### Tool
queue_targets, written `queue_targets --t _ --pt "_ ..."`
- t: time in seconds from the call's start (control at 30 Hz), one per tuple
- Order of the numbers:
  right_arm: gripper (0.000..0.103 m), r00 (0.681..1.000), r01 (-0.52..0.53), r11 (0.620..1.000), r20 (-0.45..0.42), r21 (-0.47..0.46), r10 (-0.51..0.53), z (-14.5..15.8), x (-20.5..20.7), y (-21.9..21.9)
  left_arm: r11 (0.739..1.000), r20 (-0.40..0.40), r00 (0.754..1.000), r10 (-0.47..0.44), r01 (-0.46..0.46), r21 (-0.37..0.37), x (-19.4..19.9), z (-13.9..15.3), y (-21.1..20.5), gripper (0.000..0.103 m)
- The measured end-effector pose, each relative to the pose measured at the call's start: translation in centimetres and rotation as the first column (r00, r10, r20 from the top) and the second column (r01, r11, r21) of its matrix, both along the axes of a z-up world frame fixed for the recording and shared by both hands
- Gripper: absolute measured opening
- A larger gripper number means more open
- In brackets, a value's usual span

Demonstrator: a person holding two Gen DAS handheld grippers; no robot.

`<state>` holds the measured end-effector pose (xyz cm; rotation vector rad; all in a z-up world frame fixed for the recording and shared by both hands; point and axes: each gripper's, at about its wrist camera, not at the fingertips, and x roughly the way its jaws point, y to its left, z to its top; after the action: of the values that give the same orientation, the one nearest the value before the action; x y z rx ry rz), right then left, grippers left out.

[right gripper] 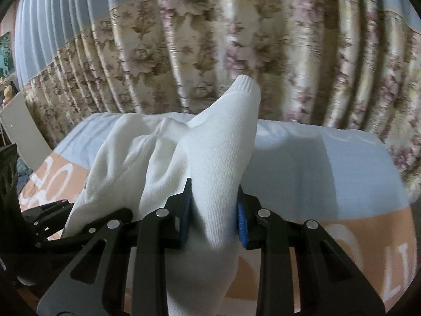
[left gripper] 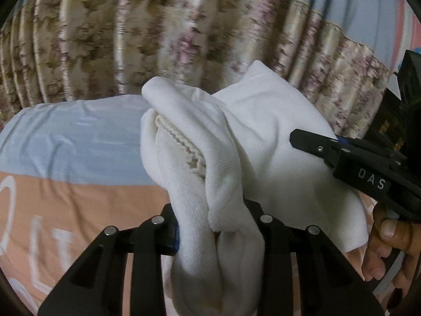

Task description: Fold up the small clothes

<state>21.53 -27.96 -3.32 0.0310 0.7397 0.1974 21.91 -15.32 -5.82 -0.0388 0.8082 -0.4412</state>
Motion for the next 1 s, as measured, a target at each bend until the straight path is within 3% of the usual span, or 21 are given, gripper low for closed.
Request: queue_targets --t 0.3,0.5,0.6,0.7,0.73,0.8,0.9,1.0 --pt "0.029 0.996 0.085 0.995 -0.021 -0.052 -0.086 -2.0 -3.4 -9.0 0.999 -0.043 0.998 -0.037 0.038 0.026 -2.0 -2.9 -9.3 0.033" --pt "0.029 0.992 0.109 0.993 -0.059 -0.052 -0.112 -5.0 -4.3 -12.5 0.996 -0.014 1.0 -0.014 0.015 0.083 -3.2 -4.4 -11.4 0.034" --pt "0.03 0.99 0.117 0.993 -0.076 -0.034 -0.119 -6.4 -4.5 -13.4 0.998 -0.02 1.0 0.011 -0.01 0.059 -3.1 -4.7 -10.7 0.044" --pt "0.035 0.99 0.117 0.993 -0.078 -0.027 -0.119 -7.0 -4.5 -13.5 0.994 0.002 0.994 0.107 -0.107 0.037 -3.2 -4.6 -8.6 0.076" --pt "0.037 0.99 0.12 0.992 -0.076 -0.031 -0.123 -7.0 -4.5 -13.5 0.99 -0.005 0.991 0.136 -0.136 0.023 -3.1 -4.7 -7.7 0.083" --pt "0.058 0.984 0.166 0.984 -0.047 -0.067 -0.169 -6.9 -5.0 -13.8 0.99 -0.019 0.99 0.143 -0.143 0.023 -3.1 -4.9 -6.9 0.085" --pt "0.068 0.973 0.224 0.974 -0.043 -0.04 -0.225 -6.7 -6.3 -14.6 0.989 0.015 0.99 0.139 -0.14 0.052 -3.9 -4.5 -6.5 0.087" --pt "0.07 0.966 0.259 0.966 -0.023 -0.011 -0.259 -6.0 -8.6 -14.5 0.987 0.026 0.988 0.154 -0.155 0.041 -4.4 -4.0 -5.4 0.09"
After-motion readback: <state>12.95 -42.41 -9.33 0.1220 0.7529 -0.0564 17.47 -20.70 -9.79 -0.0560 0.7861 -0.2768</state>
